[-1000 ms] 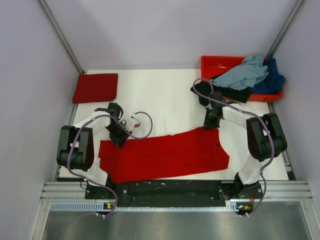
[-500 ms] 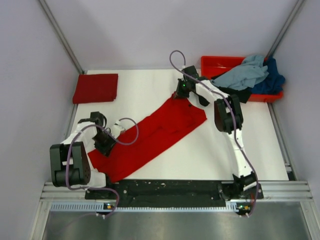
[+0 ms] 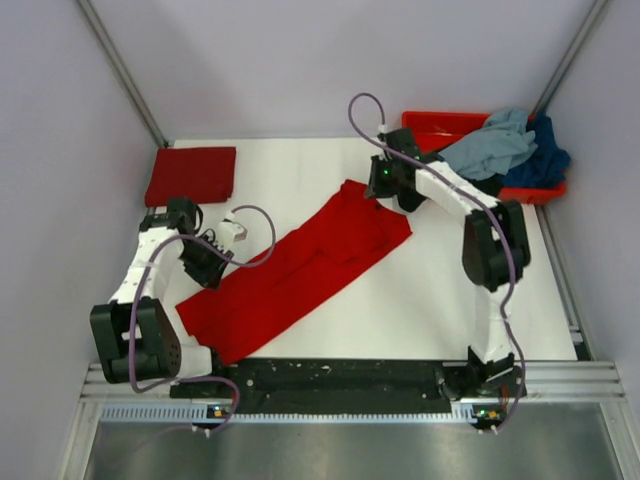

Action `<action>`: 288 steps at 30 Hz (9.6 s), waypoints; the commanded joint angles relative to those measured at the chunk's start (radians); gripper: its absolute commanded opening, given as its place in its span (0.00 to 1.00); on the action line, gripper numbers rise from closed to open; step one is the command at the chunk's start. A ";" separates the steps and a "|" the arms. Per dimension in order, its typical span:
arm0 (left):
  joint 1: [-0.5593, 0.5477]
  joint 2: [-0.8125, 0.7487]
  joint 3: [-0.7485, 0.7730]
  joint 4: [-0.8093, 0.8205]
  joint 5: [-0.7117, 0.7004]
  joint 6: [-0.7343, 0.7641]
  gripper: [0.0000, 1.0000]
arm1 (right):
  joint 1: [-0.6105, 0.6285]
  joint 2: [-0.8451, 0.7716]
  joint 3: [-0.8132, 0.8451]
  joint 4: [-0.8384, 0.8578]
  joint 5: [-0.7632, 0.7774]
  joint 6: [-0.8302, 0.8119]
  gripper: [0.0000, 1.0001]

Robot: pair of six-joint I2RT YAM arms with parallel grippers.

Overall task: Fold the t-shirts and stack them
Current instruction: Rotate the tshirt 90 degrees, then grab the bottom of the folded rectangular tshirt with both arms, then fold the folded rectangular tshirt in 1/3 of the way, then grab one side of the 2/3 rectangular tshirt with both arms, then fold the long partially folded tshirt into a neat square

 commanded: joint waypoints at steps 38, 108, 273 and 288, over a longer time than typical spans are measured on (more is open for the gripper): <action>-0.442 -0.053 -0.169 0.015 0.089 -0.129 0.37 | -0.133 0.391 0.628 0.099 -0.187 0.015 0.24; -0.896 -0.337 -0.377 0.052 0.294 0.491 0.67 | 0.951 -0.777 -1.158 0.217 -0.051 -1.332 0.42; -0.724 -0.397 0.149 -0.250 0.147 -0.063 0.00 | 0.893 -1.232 -0.829 -0.246 0.191 -0.919 0.00; -0.536 0.122 0.424 -0.036 0.030 -0.111 0.00 | 0.326 -1.002 -0.898 0.114 0.086 -0.925 0.00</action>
